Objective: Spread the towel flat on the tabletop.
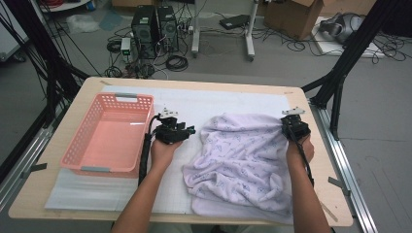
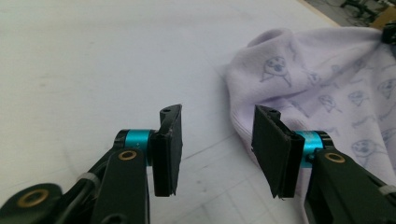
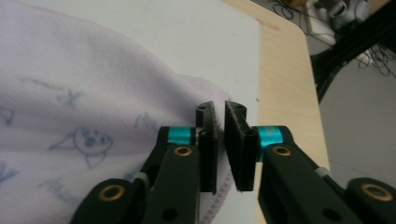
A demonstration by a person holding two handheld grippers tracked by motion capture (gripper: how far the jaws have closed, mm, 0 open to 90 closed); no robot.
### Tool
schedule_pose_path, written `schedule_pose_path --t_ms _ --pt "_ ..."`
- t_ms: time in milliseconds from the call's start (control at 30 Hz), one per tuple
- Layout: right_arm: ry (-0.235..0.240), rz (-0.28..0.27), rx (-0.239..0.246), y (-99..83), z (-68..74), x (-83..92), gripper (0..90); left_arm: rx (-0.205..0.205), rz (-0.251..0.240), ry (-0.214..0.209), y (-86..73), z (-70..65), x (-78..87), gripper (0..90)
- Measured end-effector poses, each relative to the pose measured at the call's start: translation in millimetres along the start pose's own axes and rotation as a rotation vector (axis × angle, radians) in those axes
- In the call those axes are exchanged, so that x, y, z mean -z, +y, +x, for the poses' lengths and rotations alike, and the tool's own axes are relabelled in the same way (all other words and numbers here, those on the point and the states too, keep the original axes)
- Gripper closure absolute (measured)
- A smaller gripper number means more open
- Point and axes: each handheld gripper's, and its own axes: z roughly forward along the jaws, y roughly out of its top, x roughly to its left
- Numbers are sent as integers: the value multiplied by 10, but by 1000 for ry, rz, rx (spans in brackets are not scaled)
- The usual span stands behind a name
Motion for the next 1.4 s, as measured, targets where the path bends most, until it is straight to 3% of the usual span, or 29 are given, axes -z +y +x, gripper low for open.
schedule_pose_path --t_ms 100,167,300,433,500,533,600,633,667,700,733,800,900,1000,1100,1167,1300,1367,1400 --pt "74 -17 -59 -45 -52 39 664 -11 8 -30 -20 -68 -87 559" --pt "132 -44 -92 -43 -79 104 648 -20 25 -39 -41 -102 -141 554" --pt "205 -113 -89 -9 -96 284 648 -28 92 -68 -110 -196 -284 494" --pt "294 -147 -89 -10 -85 411 649 -63 122 -113 -158 -321 -389 475" --pt "313 -165 -76 -33 -69 463 650 -124 144 -95 -155 -395 -413 474" --pt "323 -165 -72 -47 -63 476 650 -143 152 -111 -158 -428 -425 513" --pt "333 -164 -67 -79 -63 487 650 -220 162 -94 -167 -522 -442 605" --pt "341 -167 -74 -96 -63 489 651 -234 168 -133 -171 -551 -451 721" --pt "348 -166 -80 -111 -65 486 651 -250 171 -127 -172 -593 -455 827" --pt "352 -163 -81 -123 -64 483 652 -266 174 -114 -166 -618 -451 843" --pt "357 -158 -81 -133 -62 483 655 -261 180 -100 -154 -620 -440 851" --pt "362 -157 -72 -149 -61 487 658 -235 163 8 -108 -550 -364 860" --pt "365 -158 -69 -166 -74 509 660 -107 78 121 -14 -289 -152 861" --pt "378 -161 -73 -166 -69 521 660 -82 23 199 59 -136 60 870" --pt "427 -152 -55 -149 12 511 648 -86 18 203 66 -99 155 869" --pt "517 -139 -23 -134 128 493 620 -96 34 189 53 -107 155 869" --pt "667 -130 43 -139 440 477 548 -112 58 110 30 -189 109 868" --pt "677 -106 89 -148 577 434 527 -111 84 80 12 -224 80 866" --pt "660 -91 108 -154 632 397 523 -114 91 70 4 -239 73 866"
